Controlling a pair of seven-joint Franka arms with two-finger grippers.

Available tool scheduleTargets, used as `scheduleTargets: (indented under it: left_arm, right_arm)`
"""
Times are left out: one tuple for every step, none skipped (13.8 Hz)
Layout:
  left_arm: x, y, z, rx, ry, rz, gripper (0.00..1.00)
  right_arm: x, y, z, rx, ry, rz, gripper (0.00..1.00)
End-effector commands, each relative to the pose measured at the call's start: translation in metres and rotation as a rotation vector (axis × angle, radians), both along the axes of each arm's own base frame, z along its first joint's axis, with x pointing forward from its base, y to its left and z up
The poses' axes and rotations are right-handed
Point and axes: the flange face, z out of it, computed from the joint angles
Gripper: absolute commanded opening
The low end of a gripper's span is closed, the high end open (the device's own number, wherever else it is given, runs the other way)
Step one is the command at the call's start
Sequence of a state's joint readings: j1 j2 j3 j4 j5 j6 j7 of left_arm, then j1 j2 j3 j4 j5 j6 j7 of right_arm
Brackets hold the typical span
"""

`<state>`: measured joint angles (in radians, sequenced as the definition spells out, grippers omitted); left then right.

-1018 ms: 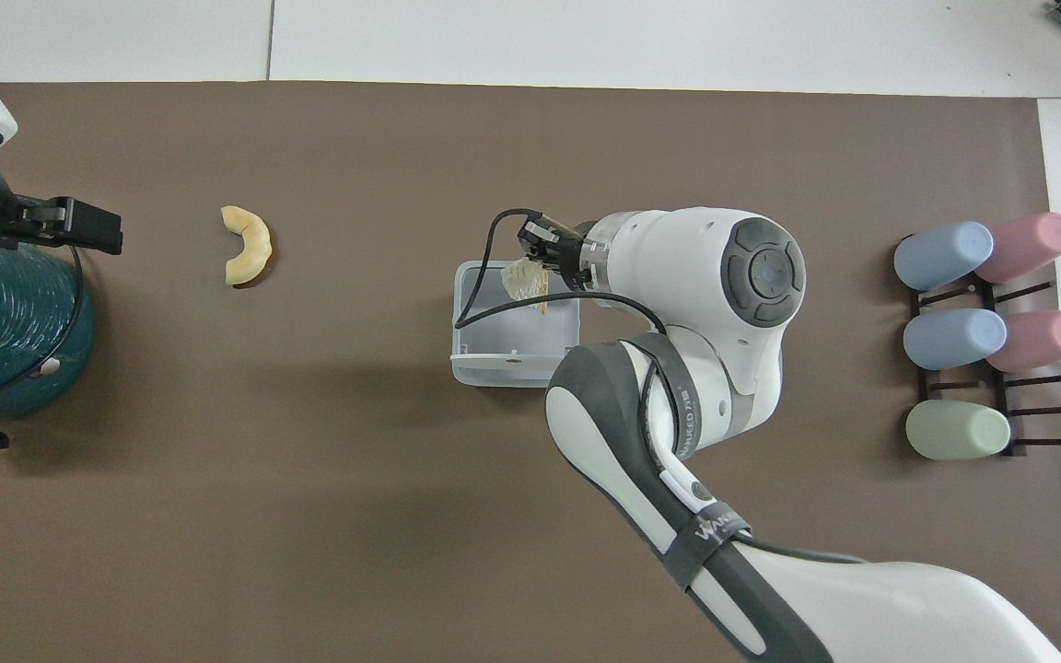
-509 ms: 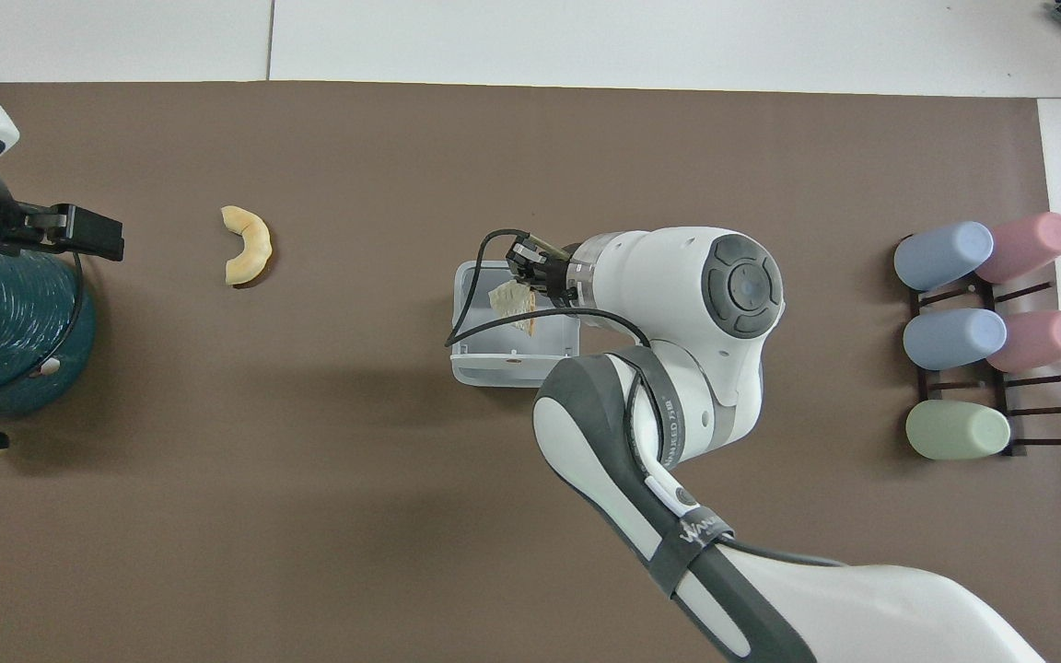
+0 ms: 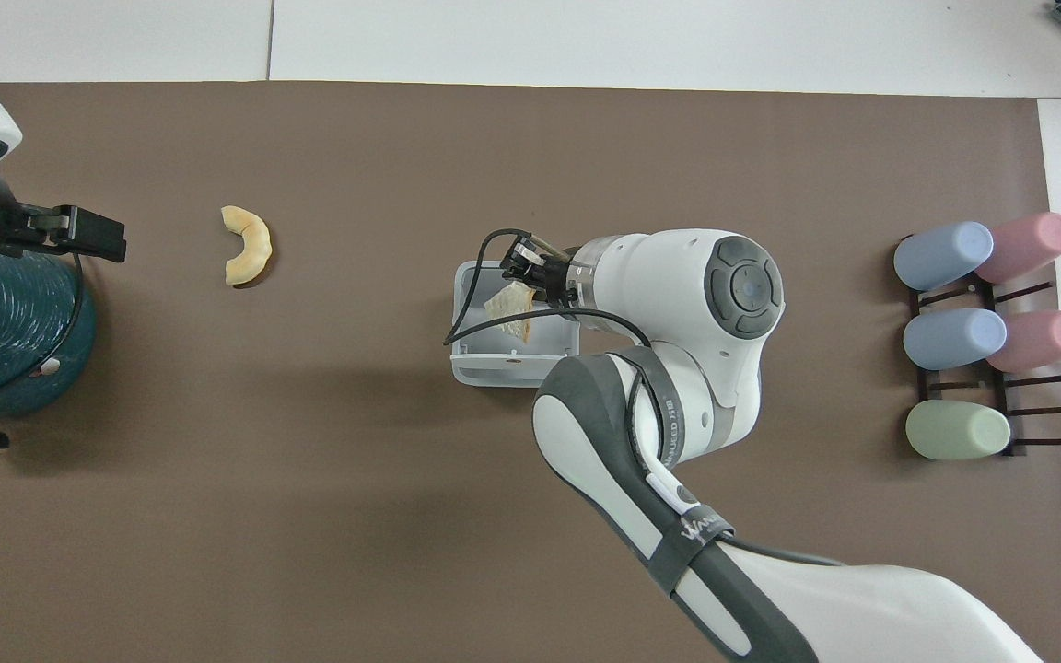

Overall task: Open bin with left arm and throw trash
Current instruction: 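Grasp the yellow peel with the left gripper while the right gripper grasps the white scrap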

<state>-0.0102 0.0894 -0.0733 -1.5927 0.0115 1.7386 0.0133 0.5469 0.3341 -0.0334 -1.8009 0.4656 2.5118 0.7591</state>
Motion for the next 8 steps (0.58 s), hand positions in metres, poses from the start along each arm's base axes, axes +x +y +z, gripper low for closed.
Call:
scheduleTargets:
  left_arm:
    - [0.018,-0.019,-0.031,-0.064,-0.024,0.099,1.00]
    - [0.028,-0.021,-0.046,-0.069,-0.031,0.104,1.00]
    - [0.039,-0.025,-0.063,-0.076,-0.047,0.106,1.00]
    - [0.043,-0.030,-0.077,-0.082,-0.087,0.101,1.00]
    - [0.046,-0.030,-0.087,-0.087,-0.118,0.103,1.00]
    - [0.048,-0.030,-0.099,-0.088,-0.125,0.103,1.00]
    - [0.053,-0.030,-0.115,-0.088,-0.116,0.106,1.00]
    - [0.061,-0.032,-0.135,-0.091,-0.120,0.107,1.00]
  right_arm:
    - [-0.007,-0.002,0.006,0.023,0.015,-0.018,0.95]
    - [-0.006,-0.001,0.008,0.025,0.011,-0.018,1.00]
    - [-0.005,-0.001,0.012,0.028,0.006,-0.018,1.00]
    - [-0.006,-0.004,0.024,0.031,-0.009,-0.014,1.00]
    - [-0.003,-0.013,0.031,0.028,-0.011,-0.021,1.00]
    - [0.000,-0.023,0.042,0.029,-0.029,-0.024,1.00]
    - [0.007,-0.039,0.048,0.025,-0.043,-0.043,1.00]
    - [0.015,-0.059,0.056,0.005,-0.067,-0.054,1.00]
